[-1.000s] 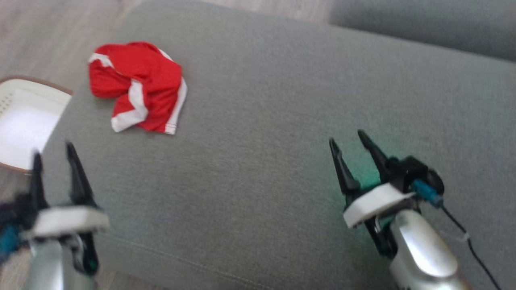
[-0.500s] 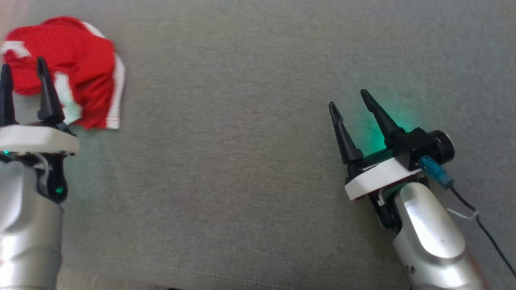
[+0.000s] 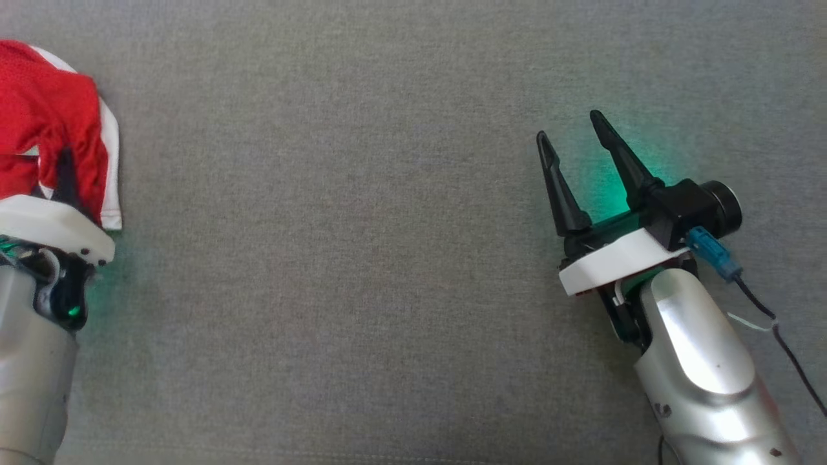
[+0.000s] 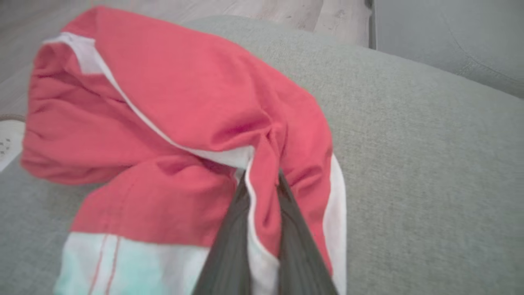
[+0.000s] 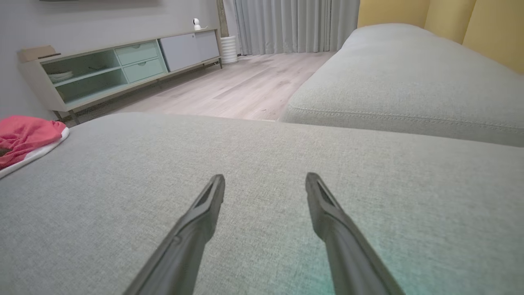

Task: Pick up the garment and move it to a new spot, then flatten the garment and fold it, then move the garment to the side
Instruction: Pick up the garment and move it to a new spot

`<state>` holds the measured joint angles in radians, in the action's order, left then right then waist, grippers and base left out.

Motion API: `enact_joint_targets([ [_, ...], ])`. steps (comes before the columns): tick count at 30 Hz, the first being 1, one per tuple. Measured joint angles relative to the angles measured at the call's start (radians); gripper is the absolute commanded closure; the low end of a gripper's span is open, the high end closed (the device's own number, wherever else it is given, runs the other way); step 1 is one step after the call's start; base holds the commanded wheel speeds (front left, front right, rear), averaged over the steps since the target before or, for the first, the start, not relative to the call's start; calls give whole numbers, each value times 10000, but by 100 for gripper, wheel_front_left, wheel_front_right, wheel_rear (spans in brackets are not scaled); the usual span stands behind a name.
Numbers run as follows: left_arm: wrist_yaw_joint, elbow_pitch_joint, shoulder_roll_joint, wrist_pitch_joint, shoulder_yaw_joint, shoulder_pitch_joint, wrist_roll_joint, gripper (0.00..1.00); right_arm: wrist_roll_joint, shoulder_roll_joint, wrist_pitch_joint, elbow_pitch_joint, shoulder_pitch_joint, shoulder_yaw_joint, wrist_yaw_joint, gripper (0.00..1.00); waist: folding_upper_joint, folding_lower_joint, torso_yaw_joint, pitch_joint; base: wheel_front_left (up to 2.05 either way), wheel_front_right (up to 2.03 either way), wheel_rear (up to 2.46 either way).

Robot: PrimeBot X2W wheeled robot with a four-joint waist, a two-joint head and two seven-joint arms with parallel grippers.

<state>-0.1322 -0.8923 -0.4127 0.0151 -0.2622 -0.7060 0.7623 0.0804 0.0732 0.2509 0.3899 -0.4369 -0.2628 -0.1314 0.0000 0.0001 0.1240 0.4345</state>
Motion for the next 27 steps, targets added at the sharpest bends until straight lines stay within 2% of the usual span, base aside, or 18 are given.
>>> enact_joint_targets([
  [8, -2, 832, -539, -1258, -1452, -105, 59, 100, 272, -21, 0, 113, 133, 150, 0, 0, 0, -1, -218, -768, 0, 0, 0],
  [16, -2, 2418, -397, -1946, -3346, -531, 652, 100, 920, -71, 0, 393, 1076, 476, 0, 0, 0, -3, -795, -1701, 0, 0, 0],
  [23, -2, 3511, 623, -2336, -5507, -544, 1181, 100, 1388, -113, 0, 433, 1244, 230, 0, 0, 0, -2, -1975, -2215, 0, 0, 0],
  [26, -2, 3638, 1162, -2460, -6205, -524, 1442, 100, 1425, -115, 0, 435, 1313, 105, 0, 0, 1, -2, -2403, -2341, 0, 0, 0],
  [27, -2, 3584, 1499, -2504, -6583, -491, 1546, 100, 1513, -123, 0, 437, 1420, 65, 0, 0, 1, -2, -2649, -2411, 0, 0, 0],
])
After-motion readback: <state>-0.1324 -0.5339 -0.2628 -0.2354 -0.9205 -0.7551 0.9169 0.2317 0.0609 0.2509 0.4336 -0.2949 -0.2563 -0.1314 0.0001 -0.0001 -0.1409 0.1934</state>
